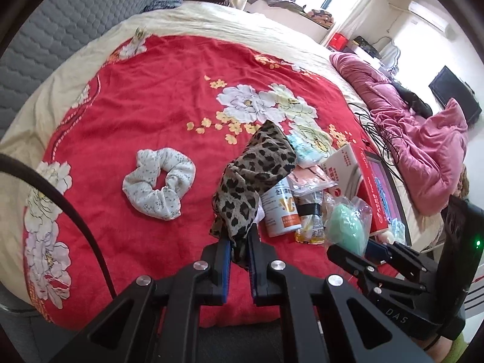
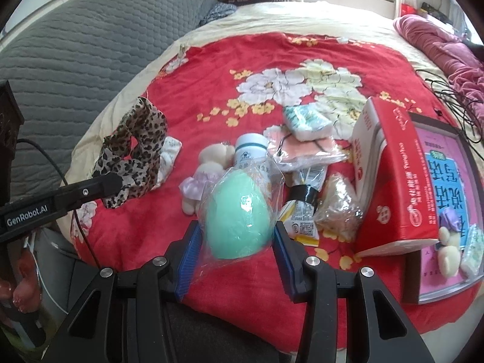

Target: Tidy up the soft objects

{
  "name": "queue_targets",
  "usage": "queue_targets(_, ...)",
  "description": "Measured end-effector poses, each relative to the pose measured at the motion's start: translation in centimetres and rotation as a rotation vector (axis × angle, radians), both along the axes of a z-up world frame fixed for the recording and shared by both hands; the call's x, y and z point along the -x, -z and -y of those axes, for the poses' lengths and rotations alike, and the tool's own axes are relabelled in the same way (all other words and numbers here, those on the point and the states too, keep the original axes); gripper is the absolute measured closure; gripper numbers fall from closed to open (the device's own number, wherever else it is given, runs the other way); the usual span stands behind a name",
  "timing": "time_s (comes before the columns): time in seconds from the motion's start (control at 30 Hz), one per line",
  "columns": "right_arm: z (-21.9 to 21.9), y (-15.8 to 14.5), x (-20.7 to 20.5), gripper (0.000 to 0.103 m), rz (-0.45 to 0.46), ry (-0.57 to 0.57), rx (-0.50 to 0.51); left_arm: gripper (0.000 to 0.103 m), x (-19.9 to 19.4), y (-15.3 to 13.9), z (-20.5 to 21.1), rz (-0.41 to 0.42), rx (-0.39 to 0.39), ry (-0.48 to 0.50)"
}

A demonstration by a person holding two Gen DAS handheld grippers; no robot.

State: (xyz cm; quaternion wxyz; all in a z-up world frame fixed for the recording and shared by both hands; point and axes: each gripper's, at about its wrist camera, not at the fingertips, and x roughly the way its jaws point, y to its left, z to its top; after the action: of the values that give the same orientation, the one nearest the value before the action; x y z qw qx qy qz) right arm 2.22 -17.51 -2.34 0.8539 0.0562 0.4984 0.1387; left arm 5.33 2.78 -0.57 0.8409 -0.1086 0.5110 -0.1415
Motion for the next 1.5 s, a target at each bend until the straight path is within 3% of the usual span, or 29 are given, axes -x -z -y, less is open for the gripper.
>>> queue_targets(0.67, 3.4, -4.9, 3.1, 0.055, 0.11, 0.062, -0.01, 0.093, 4.3, -4.5, 4.9, 0.104, -0.067, 0.082)
queue_targets(1.13, 6.0, -7.0, 4.3, 0.055, 0.157, 0.106, -0.047, 0.093, 6.0, -6.3, 8.7, 0.147, -0.09, 0.149)
queue_targets(1.5, 9.3, -8.3, 5.2, 0.055, 0.191, 0.161, -0.021, 0.093, 6.4, -7.0, 12.2, 0.162, -0.106, 0.198)
